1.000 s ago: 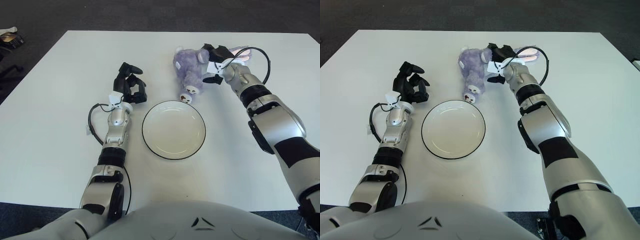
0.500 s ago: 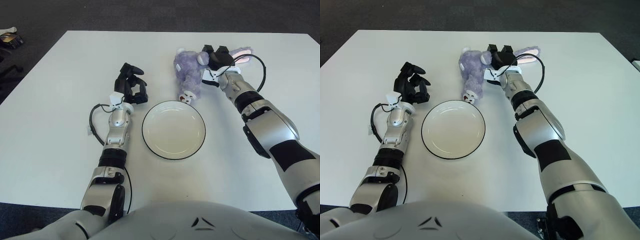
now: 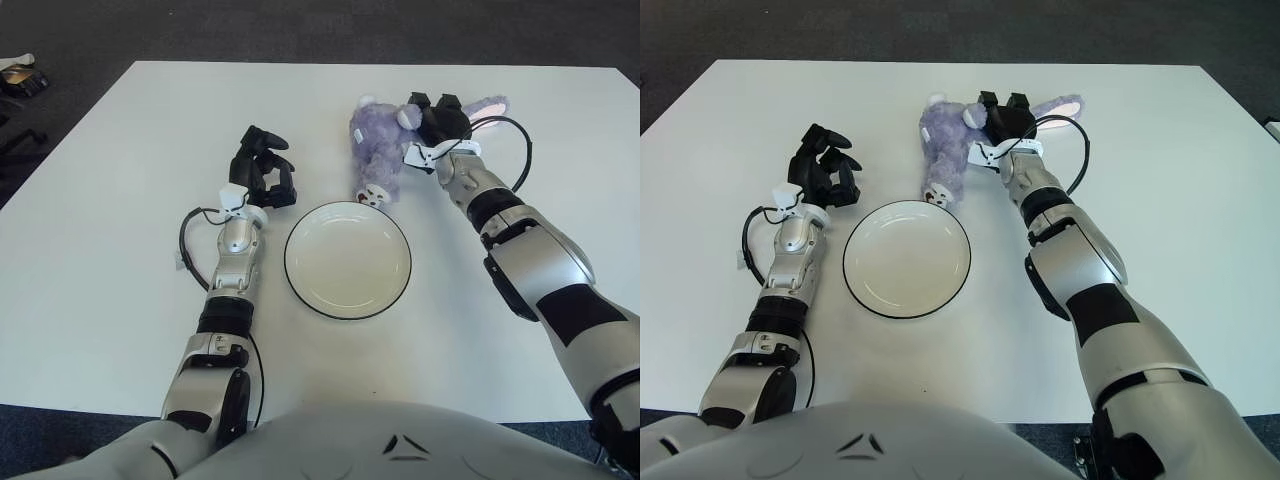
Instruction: Put the doll into the plate.
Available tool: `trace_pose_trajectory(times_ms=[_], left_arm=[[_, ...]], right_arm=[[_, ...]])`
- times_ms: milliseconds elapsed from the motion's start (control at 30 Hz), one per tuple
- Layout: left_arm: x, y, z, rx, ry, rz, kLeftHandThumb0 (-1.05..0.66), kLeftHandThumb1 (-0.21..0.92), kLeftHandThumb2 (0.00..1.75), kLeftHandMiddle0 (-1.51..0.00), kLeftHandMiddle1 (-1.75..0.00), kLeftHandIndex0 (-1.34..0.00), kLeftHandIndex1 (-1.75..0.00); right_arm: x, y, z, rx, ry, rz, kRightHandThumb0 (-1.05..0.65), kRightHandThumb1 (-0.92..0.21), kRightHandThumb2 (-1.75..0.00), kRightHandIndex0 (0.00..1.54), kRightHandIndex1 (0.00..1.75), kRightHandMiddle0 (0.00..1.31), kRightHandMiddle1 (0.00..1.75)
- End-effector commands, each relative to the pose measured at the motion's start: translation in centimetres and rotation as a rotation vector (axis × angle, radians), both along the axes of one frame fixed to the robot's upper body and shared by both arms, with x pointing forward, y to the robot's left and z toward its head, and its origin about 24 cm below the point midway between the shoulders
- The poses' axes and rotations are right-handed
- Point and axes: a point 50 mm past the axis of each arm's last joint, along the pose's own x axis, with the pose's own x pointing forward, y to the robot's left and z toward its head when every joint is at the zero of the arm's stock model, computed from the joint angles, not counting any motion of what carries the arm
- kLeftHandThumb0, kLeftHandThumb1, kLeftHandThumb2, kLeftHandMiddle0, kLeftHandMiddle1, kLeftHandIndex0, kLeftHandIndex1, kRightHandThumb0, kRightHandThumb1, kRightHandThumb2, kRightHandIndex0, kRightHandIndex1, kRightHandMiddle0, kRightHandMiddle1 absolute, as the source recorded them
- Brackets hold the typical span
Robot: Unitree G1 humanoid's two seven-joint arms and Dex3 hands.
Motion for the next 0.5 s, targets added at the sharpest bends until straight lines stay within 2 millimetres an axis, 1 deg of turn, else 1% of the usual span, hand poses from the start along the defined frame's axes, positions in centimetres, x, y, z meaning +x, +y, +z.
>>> trace_pose_trajectory(times_ms=[0, 100, 200, 233, 267, 333, 367, 467], left_arm=[[-1.22, 0.1, -2.6, -0.018, 0.095, 0.009, -0.01, 0.26, 1.39, -0.54, -1.75, -0.53, -1.75], [-1.23, 0.12, -2.59, -0.015, 0.094, 0.01, -0.01, 0.26, 1.39, -0.54, -1.75, -0.53, -1.75], [-1.25, 0.14, -2.58, -0.013, 0.09, 0.009, -0.01, 0.26, 1.4, -0.54, -1.75, -0.53, -1.75], [-1.25, 0.14, -2.57, -0.013, 0.089, 0.008, -0.01, 0.26, 1.4, -0.54, -1.75, -0.53, -1.75], [-1.25, 0.14, -2.57, -0.013, 0.089, 0.008, -0.01, 0.26, 1.39, -0.63, -1.71, -0.46, -1.75], [-1.26, 0.15, -2.55, -0.009, 0.084, 0.008, -0.01, 0.26, 1.38, -0.68, -1.7, -0.42, -1.75], [-1.26, 0.16, -2.55, -0.005, 0.083, 0.009, -0.01, 0.26, 1.39, -0.63, -1.71, -0.46, -1.75], [-1.26, 0.17, -2.54, 0.001, 0.082, 0.01, -0.01, 0.26, 1.39, -0.58, -1.73, -0.5, -1.75]], right_arm=[[-1.8, -0.39, -4.48, 0.013, 0.141, -0.026, 0.55, -0.14, -1.53, 0.75, 1.75, 0.92, 1.75], [-1.86, -0.47, -4.47, 0.016, 0.117, -0.032, 0.52, -0.2, -1.45, 0.69, 1.75, 0.98, 1.75], [-1.91, -0.64, -4.49, -0.015, 0.092, -0.04, 0.47, -0.31, -1.32, 0.61, 1.74, 1.04, 1.75], [-1.92, -0.69, -4.49, -0.023, 0.088, -0.043, 0.47, -0.31, -1.32, 0.61, 1.74, 1.04, 1.75], [-1.92, -0.71, -4.5, -0.027, 0.085, -0.044, 0.44, -0.41, -1.18, 0.55, 1.71, 1.06, 1.75], [-1.9, -0.83, -4.53, -0.039, 0.086, -0.062, 0.43, -0.46, -1.1, 0.51, 1.7, 1.08, 1.75], [-1.89, -0.9, -4.56, -0.038, 0.089, -0.075, 0.42, -0.49, -1.06, 0.49, 1.7, 1.09, 1.75], [-1.89, -1.0, -4.6, -0.031, 0.091, -0.095, 0.41, -0.52, -1.02, 0.47, 1.7, 1.1, 1.75]])
